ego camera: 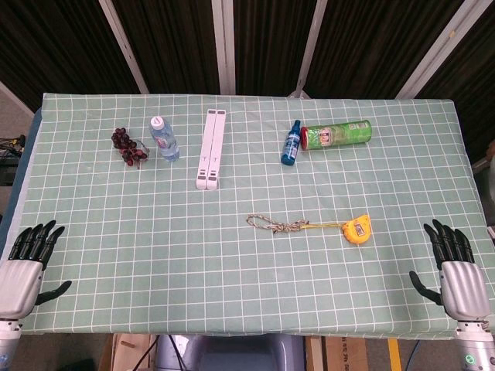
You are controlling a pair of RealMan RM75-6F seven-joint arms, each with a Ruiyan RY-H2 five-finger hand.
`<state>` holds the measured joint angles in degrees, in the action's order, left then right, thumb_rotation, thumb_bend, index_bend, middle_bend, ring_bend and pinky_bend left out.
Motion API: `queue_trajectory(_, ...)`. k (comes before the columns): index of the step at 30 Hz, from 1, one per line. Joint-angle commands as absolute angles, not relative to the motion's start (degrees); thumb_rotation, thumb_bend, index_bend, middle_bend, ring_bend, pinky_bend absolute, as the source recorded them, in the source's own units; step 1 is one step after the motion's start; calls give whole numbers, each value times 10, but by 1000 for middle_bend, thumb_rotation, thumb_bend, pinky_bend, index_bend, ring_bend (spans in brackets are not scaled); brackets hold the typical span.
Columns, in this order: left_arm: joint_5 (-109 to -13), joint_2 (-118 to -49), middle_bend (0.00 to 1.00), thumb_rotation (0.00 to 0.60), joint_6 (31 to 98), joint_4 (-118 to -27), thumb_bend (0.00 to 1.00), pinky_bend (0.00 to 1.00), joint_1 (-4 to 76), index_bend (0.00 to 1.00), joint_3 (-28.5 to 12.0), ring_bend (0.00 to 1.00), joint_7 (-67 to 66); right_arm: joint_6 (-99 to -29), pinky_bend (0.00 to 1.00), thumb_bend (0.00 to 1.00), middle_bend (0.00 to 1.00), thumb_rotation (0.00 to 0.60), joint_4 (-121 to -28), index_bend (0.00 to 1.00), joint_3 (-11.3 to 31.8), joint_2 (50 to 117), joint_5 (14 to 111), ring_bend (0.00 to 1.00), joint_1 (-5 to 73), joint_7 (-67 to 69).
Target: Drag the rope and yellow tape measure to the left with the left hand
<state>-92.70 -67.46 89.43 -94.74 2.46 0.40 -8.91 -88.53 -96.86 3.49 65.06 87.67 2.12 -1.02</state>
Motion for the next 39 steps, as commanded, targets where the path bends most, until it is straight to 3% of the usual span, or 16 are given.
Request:
queue_trajectory(1,-927,-674,0,600,894,-948,2,0,25,0,4,0,-89,-883,0,321,0,600,-970,0,35,651,874,0,21,-10)
queue_trajectory(23,-941,-659,0,600,889,-962,2,0,31,0,8,0,-91,-879,0,320,0,600,-979,0,38,641,861,0,17,11)
queue_trajectory(28,-951,-645,0,600,871,-985,3,0,50,46,1,0,-101,-874,0,320,0,600,-979,0,39,642,859,0,19,17)
queue_trajectory(33,-935,-630,0,600,805,-1037,70,0,103,141,-31,0,-146,-870,0,320,0,600,-982,0,42,644,852,0,21,21)
queue_trajectory(39,-871,-643,0,600,698,-1096,166,0,205,280,-105,0,-217,-861,0,320,0,600,-983,0,46,646,841,0,24,27)
